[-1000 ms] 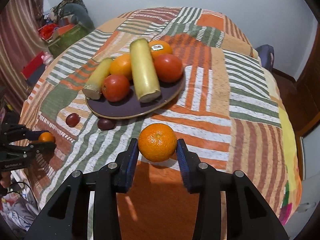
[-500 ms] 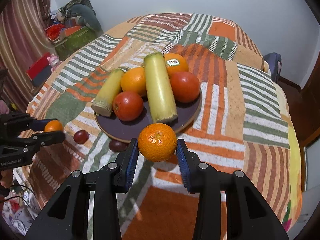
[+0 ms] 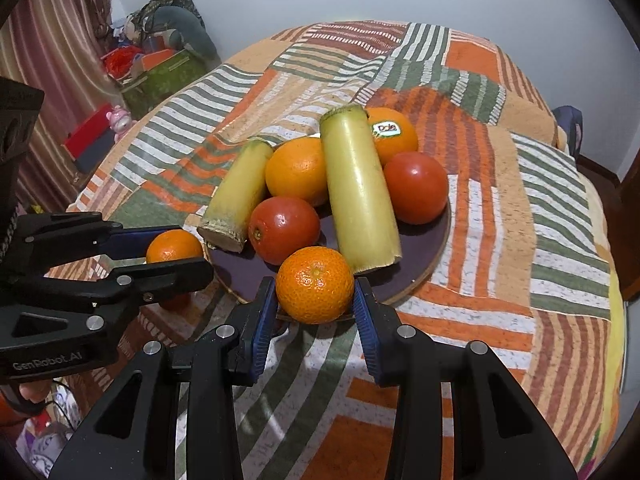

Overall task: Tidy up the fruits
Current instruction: 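Carry both mandarins to the purple plate beside the tomatoes, then open both grippers to release the mandarins and pull back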

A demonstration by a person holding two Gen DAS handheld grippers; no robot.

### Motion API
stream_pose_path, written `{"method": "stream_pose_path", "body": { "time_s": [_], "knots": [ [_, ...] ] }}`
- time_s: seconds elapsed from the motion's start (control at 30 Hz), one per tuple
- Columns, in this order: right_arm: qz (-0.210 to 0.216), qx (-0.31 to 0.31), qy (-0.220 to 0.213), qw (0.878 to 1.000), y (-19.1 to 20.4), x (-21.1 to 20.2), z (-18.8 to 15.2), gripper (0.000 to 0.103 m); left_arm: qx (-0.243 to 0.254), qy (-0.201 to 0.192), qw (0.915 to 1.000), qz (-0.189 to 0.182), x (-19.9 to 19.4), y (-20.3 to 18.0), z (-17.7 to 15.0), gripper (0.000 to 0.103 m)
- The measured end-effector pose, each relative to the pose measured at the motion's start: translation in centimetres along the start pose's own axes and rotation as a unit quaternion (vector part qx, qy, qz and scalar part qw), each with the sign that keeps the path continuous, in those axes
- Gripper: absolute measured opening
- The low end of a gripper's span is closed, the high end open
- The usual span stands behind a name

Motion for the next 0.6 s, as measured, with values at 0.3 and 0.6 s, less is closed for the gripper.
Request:
{"method": "stream_pose_path", "body": {
  "time_s": [0.3,0.6],
  "knots": [
    [0.001,-0.006,0.002,1.000,0.1,0.9,0.1,0.036,0.006,0.010,0.9999,-0.008,1.5,-0.4,0.7,0.035],
    [0.005,-0.004,0.010,1.000,0.0,1.1,0.1,0.036,-0.012,0.018,0.9994,-0.027,1.9,0.0,0.7,0.035]
  ]
}}
Point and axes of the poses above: each gripper's, at about its wrist camera, not at the fingertips, and x roughly the way its jaws point, y to its left, z to its top, the point moved 7 cm from there along x, roughly the way its jaws point, and after that the axes turned 7 degrees about y, right-handed, at the moved point
